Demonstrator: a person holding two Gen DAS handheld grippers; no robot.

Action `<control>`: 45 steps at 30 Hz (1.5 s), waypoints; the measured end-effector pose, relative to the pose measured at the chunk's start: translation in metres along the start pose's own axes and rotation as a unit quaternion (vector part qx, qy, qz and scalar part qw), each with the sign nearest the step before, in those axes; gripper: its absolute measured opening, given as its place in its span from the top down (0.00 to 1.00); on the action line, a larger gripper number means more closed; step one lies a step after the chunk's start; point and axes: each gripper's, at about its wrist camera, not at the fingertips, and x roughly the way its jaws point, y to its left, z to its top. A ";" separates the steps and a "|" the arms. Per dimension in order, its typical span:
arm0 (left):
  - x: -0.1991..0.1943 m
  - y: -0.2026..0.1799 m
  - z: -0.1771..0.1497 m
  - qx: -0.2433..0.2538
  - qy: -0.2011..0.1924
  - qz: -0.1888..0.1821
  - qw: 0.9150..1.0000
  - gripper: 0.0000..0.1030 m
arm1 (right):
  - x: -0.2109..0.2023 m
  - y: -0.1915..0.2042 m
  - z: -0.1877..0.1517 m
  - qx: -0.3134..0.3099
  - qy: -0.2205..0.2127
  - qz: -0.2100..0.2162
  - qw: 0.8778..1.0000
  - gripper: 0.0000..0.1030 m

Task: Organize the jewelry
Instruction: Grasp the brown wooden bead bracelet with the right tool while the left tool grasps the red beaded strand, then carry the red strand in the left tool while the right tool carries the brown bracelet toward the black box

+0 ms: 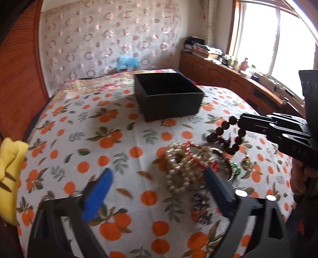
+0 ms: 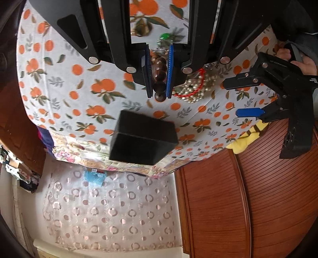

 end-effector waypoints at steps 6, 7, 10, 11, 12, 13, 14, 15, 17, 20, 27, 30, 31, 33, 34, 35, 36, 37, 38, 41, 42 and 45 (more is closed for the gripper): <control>0.018 -0.010 0.015 -0.005 0.027 -0.054 0.998 0.58 | -0.007 -0.009 0.002 0.002 -0.006 -0.010 1.000 0.86; 0.022 -0.011 0.017 -0.008 0.033 -0.063 0.997 0.60 | -0.007 -0.009 0.002 0.002 -0.006 -0.010 1.000 0.86; 0.034 -0.012 0.022 -0.019 0.049 -0.079 0.995 0.69 | -0.007 -0.010 0.001 0.002 -0.005 -0.010 1.000 0.86; 0.037 -0.012 0.023 -0.023 0.053 -0.084 0.995 0.73 | -0.007 -0.010 0.001 0.001 -0.004 -0.009 1.000 0.86; 0.041 -0.012 0.024 -0.028 0.058 -0.090 0.994 0.77 | -0.006 -0.009 0.001 0.000 -0.003 -0.009 1.000 0.86; 0.044 -0.011 0.025 -0.031 0.062 -0.093 0.993 0.78 | -0.006 -0.009 0.001 -0.001 -0.003 -0.009 1.000 0.86; 0.046 -0.010 0.026 -0.034 0.066 -0.094 0.993 0.78 | -0.006 -0.008 0.001 -0.001 -0.003 -0.008 1.000 0.86; 0.047 -0.010 0.027 -0.036 0.066 -0.095 0.993 0.78 | -0.006 -0.008 0.001 -0.001 -0.003 -0.008 1.000 0.86; 0.049 -0.012 0.029 -0.033 0.066 -0.092 0.993 0.79 | -0.006 -0.007 0.001 -0.001 -0.005 -0.008 1.000 0.86; 0.051 -0.016 0.030 -0.015 0.064 -0.073 0.995 0.90 | -0.005 -0.006 0.000 -0.002 -0.005 -0.009 1.000 0.86; 0.032 -0.019 0.042 0.009 0.027 -0.069 0.997 0.98 | -0.007 -0.007 0.001 -0.002 -0.008 -0.012 1.000 0.86; 0.020 -0.022 0.050 0.017 0.008 -0.069 0.997 0.98 | -0.010 -0.009 0.004 -0.004 -0.012 -0.015 1.000 0.86; 0.016 -0.023 0.052 0.018 0.003 -0.070 0.997 0.98 | -0.012 -0.010 0.005 -0.004 -0.014 -0.015 1.000 0.86; 0.009 -0.026 0.057 0.022 -0.008 -0.072 0.997 0.98 | -0.015 -0.011 0.007 -0.005 -0.018 -0.017 1.000 0.86; 0.004 -0.027 0.059 0.024 -0.015 -0.073 0.997 0.98 | -0.015 -0.011 0.009 -0.006 -0.018 -0.018 1.000 0.86; 0.000 -0.028 0.062 0.025 -0.020 -0.072 0.997 0.98 | -0.016 -0.011 0.010 -0.007 -0.020 -0.019 1.000 0.86; -0.003 -0.028 0.064 0.026 -0.024 -0.074 0.997 0.98 | -0.017 -0.012 0.011 -0.009 -0.021 -0.020 1.000 0.86; -0.007 -0.029 0.067 0.027 -0.030 -0.076 0.996 0.98 | -0.017 -0.012 0.013 -0.009 -0.022 -0.020 1.000 0.86; -0.010 -0.029 0.069 0.028 -0.034 -0.076 0.996 0.98 | -0.018 -0.012 0.014 -0.010 -0.023 -0.021 0.999 0.86; -0.018 -0.031 0.075 0.032 -0.043 -0.077 0.996 0.98 | -0.020 -0.014 0.017 -0.010 -0.027 -0.023 0.999 0.86; -0.019 -0.032 0.077 0.033 -0.045 -0.077 0.995 0.98 | -0.020 -0.014 0.017 -0.010 -0.027 -0.023 0.999 0.86; -0.024 -0.033 0.082 0.036 -0.052 -0.076 0.995 0.98 | -0.021 -0.015 0.016 -0.010 -0.028 -0.024 0.999 0.86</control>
